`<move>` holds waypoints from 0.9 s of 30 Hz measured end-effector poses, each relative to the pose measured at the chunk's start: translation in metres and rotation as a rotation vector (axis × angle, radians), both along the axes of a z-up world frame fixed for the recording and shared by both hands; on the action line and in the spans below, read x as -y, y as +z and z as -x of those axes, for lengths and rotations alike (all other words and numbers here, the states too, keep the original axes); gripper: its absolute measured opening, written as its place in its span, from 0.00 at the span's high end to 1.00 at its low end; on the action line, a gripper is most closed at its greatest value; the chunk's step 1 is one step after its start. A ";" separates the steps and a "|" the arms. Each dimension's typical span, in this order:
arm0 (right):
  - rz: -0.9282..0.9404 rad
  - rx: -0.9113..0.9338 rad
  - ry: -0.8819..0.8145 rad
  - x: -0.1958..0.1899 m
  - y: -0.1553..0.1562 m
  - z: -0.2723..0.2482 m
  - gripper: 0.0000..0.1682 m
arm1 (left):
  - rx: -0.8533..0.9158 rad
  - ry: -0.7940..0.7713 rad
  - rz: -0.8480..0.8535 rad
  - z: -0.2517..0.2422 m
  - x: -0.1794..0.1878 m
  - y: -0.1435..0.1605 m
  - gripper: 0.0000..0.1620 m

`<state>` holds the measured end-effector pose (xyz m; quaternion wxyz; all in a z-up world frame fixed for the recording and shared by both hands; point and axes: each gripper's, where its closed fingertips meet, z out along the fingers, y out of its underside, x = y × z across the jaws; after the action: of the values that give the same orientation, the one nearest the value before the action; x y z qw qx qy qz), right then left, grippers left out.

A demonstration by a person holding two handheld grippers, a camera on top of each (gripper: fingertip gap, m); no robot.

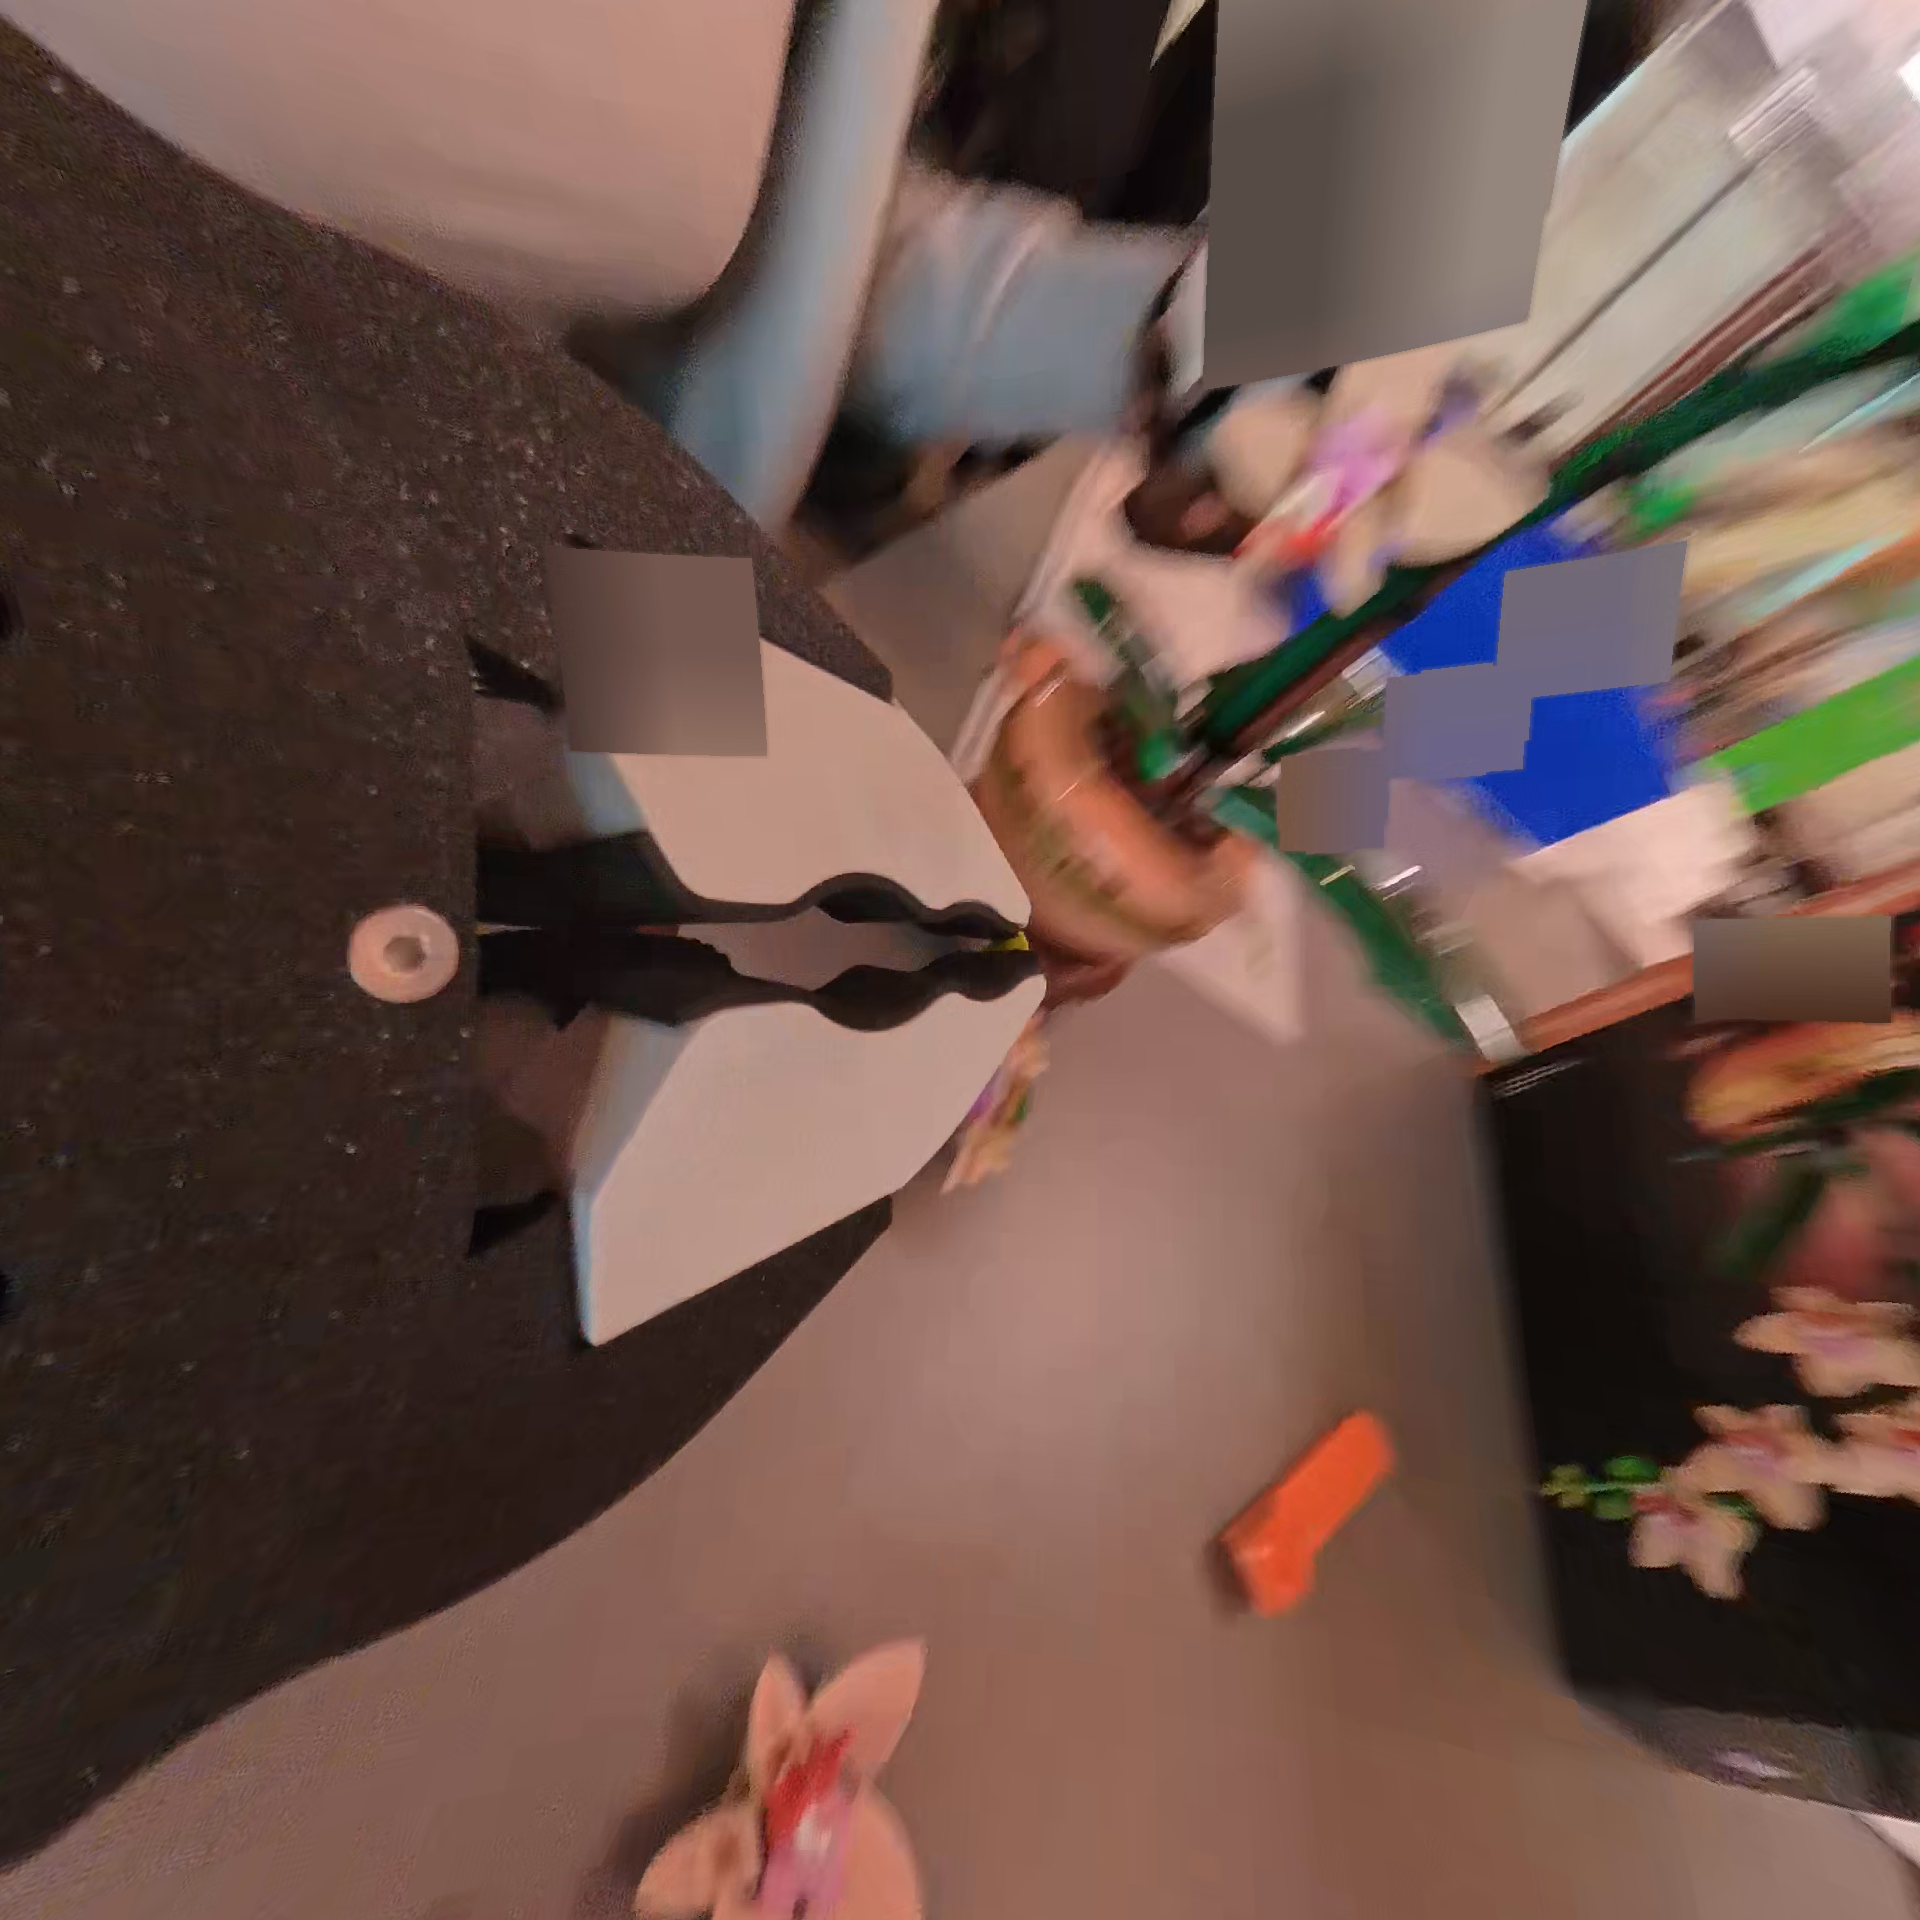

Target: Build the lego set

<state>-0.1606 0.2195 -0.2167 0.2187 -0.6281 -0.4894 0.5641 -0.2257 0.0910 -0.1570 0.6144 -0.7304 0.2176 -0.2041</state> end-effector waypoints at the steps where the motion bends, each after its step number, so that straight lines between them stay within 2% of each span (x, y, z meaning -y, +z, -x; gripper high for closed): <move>1: 0.099 -0.093 -0.018 0.003 0.017 0.002 0.98 | -0.015 0.005 -0.004 -0.006 -0.003 0.002 0.78; 5: 0.492 -0.376 -0.053 0.016 0.067 0.000 1.00 | -0.074 0.062 -0.129 -0.040 -0.022 0.023 0.83; 7: 0.624 -0.433 -0.081 0.020 0.073 -0.001 1.00 | -0.068 0.065 -0.176 -0.064 -0.030 0.028 0.84; 9: 0.660 -0.403 -0.101 0.025 0.063 0.002 0.99 | -0.085 0.050 -0.161 -0.082 -0.037 0.019 0.84; 11: 0.530 -0.232 -0.181 0.018 0.026 0.006 1.00 | -0.149 0.055 -0.060 -0.085 -0.042 -0.004 0.84; 14: 0.214 0.019 -0.250 0.001 -0.020 -0.002 1.00 | -0.196 0.041 0.069 -0.070 -0.038 -0.028 0.87; 16: 0.059 0.095 -0.242 -0.003 -0.027 -0.007 1.00 | -0.215 0.048 0.110 -0.055 -0.034 -0.035 0.88; 19: -0.123 0.186 -0.241 -0.011 -0.040 -0.013 0.92 | -0.216 0.083 0.127 -0.032 -0.030 -0.036 0.87; 23: -0.174 0.268 -0.181 -0.009 -0.061 -0.017 0.87 | -0.249 0.110 0.145 -0.011 -0.018 -0.037 0.84; 27: -0.263 0.318 -0.156 -0.011 -0.066 -0.019 0.81 | -0.267 0.192 0.174 0.012 -0.011 -0.040 0.77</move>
<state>-0.1417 0.2302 -0.2826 0.2619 -0.7110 -0.5372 0.3705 -0.2382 0.1024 -0.1971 0.5312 -0.8188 0.2081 -0.0637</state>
